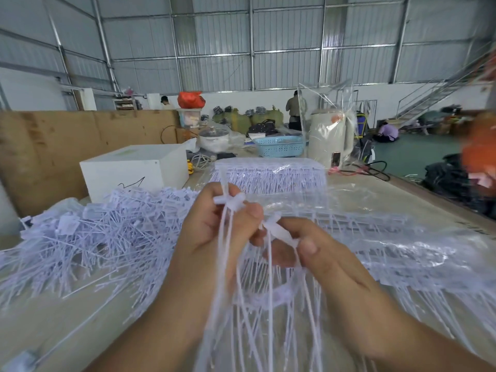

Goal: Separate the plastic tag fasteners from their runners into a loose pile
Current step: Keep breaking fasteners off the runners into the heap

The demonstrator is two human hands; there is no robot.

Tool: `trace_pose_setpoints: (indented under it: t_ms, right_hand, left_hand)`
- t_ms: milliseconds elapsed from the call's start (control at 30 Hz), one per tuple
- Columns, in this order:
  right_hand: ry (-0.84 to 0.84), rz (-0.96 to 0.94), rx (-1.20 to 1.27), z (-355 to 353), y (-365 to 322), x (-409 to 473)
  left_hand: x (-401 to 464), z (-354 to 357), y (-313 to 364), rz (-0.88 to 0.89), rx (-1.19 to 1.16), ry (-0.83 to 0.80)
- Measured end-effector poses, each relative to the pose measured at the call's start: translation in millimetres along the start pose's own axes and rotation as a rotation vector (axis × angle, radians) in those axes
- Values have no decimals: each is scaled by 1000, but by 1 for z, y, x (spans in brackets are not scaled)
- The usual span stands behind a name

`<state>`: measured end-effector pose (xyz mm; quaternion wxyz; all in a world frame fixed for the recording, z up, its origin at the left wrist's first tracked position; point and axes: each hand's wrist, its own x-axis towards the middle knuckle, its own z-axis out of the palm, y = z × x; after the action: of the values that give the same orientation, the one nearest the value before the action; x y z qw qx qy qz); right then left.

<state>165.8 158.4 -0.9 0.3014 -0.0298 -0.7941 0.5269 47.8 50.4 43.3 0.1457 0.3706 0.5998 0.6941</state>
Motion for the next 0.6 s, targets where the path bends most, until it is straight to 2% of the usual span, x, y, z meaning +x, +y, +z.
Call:
trace_pose_setpoints:
  t_ms: [67, 133, 167, 200, 300, 400, 467, 600]
  right_hand:
    - [-17, -56, 15, 4, -9, -6]
    - [-42, -36, 91, 7, -12, -15]
    - [-61, -30, 108, 8, -14, -16]
    - [-78, -29, 111, 9, -15, -16]
    - [-124, -12, 130, 17, -18, -14]
    - [-87, -6, 89, 24, -19, -15]
    - [-65, -4, 120, 23, -20, -15]
    - [54, -1, 84, 19, -23, -13]
  left_hand:
    - [8, -4, 2, -20, -107, 83]
    - [5, 5, 8, -39, -44, 135]
    - [4, 14, 13, -20, -7, 110]
    - [-1, 25, 20, 19, -53, 106]
    - [-23, 31, 19, 124, -391, 67]
    - [-21, 32, 11, 147, -510, -5]
    - [-18, 31, 9, 172, -506, -66]
    - [-25, 32, -2, 271, -346, -155]
